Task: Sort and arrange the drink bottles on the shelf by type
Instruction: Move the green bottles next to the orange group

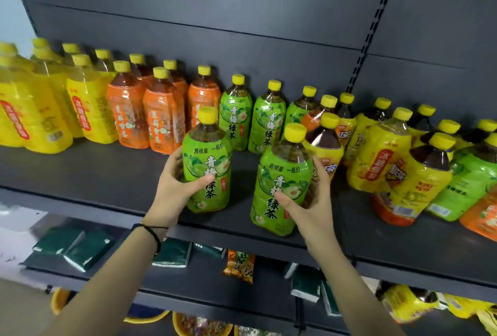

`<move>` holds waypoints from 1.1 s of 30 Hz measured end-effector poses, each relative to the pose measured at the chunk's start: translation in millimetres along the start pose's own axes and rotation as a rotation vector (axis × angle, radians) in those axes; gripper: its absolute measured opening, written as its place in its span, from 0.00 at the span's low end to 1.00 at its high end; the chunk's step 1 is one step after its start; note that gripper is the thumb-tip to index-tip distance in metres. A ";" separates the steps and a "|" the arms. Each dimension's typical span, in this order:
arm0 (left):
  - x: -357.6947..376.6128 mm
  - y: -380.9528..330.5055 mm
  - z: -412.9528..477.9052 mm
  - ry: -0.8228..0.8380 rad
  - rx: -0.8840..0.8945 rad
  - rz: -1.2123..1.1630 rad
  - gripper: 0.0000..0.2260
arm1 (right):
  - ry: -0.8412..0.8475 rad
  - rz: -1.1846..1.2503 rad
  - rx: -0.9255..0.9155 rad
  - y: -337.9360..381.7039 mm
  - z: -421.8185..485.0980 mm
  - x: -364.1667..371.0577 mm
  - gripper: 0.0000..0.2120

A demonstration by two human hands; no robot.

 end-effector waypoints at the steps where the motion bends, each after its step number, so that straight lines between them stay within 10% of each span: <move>1: -5.6 1.0 2.8 0.015 -0.006 0.005 0.35 | -0.002 0.004 0.006 -2.7 6.3 11.5 0.43; 14: -17.0 20.7 76.3 0.250 -0.007 0.057 0.35 | -0.132 0.143 0.058 -42.9 85.6 43.3 0.35; 33: 15.4 39.6 137.5 0.165 -0.028 0.197 0.43 | -0.065 -0.103 0.068 -63.6 140.1 20.9 0.39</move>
Point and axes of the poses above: each hand's wrist, its own z-axis towards the middle knuckle, its own x-axis out of the palm, y = z × x, the point moved 8 cm from there along z, towards the middle knuckle, and after that the axes turned 13 degrees about y, right-handed, at the moved point
